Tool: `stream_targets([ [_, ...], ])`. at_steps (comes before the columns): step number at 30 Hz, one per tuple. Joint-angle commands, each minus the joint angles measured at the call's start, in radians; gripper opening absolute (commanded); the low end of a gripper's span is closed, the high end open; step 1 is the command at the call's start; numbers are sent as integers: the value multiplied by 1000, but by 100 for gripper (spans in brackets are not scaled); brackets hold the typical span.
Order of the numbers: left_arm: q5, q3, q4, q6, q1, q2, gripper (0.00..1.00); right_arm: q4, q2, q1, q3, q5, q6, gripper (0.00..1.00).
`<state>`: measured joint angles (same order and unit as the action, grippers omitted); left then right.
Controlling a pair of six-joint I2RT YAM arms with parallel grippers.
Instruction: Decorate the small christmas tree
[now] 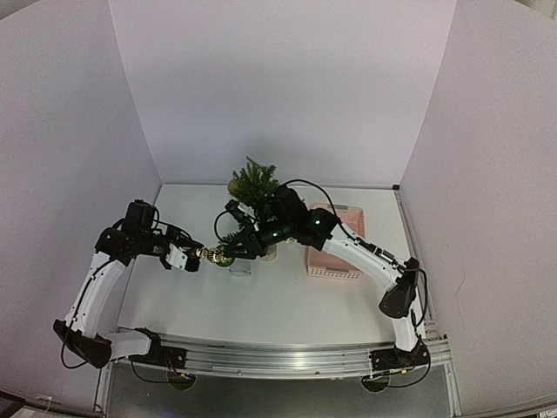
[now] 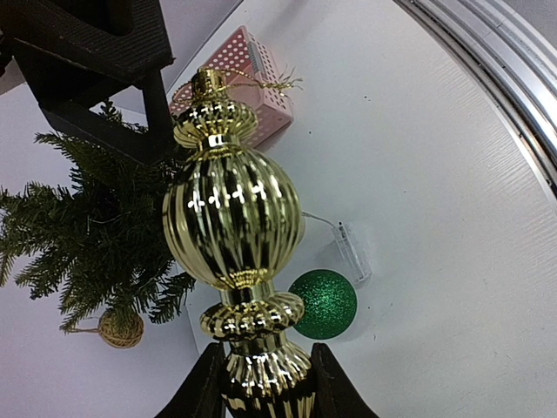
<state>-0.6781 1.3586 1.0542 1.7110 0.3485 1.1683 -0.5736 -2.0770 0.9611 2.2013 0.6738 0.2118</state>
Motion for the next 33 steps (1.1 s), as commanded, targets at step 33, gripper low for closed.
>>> stream_targets([
  [33,-144,-69,-89,-492,45,61,8,35,181,0,-119,-219,-60,0],
])
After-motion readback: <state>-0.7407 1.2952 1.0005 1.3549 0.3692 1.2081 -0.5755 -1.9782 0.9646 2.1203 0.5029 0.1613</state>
